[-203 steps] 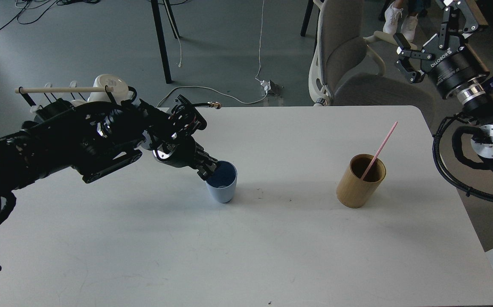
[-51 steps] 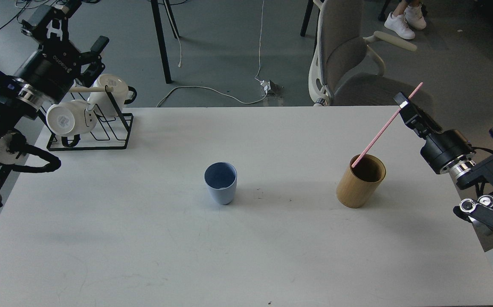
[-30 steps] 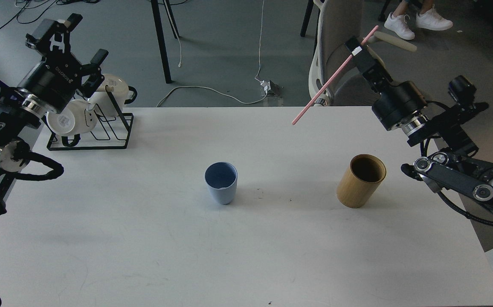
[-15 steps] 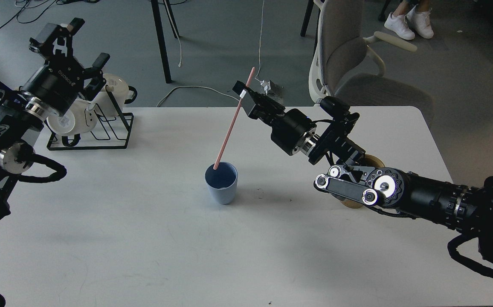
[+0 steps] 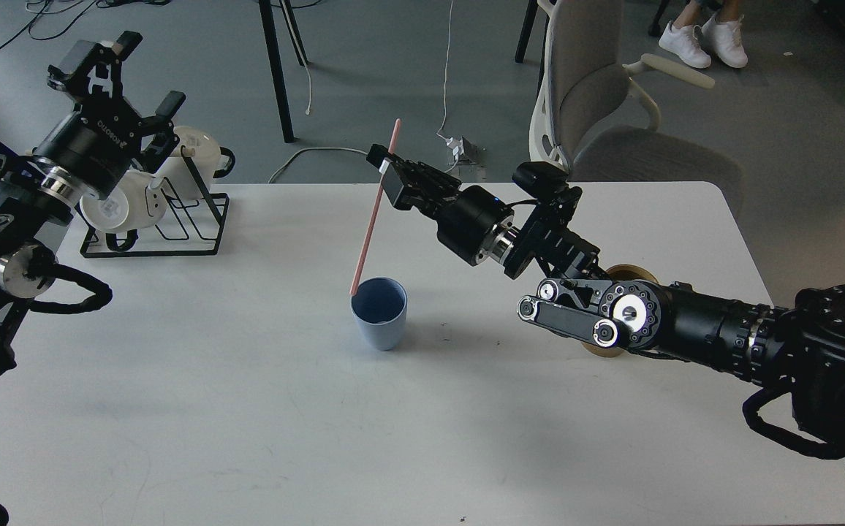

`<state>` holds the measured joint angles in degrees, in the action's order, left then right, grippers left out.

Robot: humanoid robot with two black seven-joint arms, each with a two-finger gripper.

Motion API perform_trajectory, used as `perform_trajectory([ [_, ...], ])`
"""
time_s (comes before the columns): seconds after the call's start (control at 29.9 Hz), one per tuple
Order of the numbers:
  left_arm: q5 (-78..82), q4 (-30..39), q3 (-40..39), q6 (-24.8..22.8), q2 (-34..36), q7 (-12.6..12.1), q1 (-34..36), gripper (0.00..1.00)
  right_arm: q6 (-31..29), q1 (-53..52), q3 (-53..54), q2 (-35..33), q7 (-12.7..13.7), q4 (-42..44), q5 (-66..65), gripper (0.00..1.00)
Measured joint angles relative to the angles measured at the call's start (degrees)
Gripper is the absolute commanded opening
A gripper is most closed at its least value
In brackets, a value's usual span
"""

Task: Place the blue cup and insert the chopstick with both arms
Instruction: 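Carry the straw over the blue cup with the right gripper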

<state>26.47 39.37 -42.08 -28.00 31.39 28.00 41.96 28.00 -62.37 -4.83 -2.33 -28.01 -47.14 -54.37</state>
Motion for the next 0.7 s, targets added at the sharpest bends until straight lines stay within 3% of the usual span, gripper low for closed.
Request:
perform_trajectory([
  [0.7, 0.1, 0.0, 0.1, 0.0, -0.6, 0.0, 0.1, 0.92, 0.0, -0.5, -4.4, -3.5, 0.0, 0.9, -1.3, 0.02],
])
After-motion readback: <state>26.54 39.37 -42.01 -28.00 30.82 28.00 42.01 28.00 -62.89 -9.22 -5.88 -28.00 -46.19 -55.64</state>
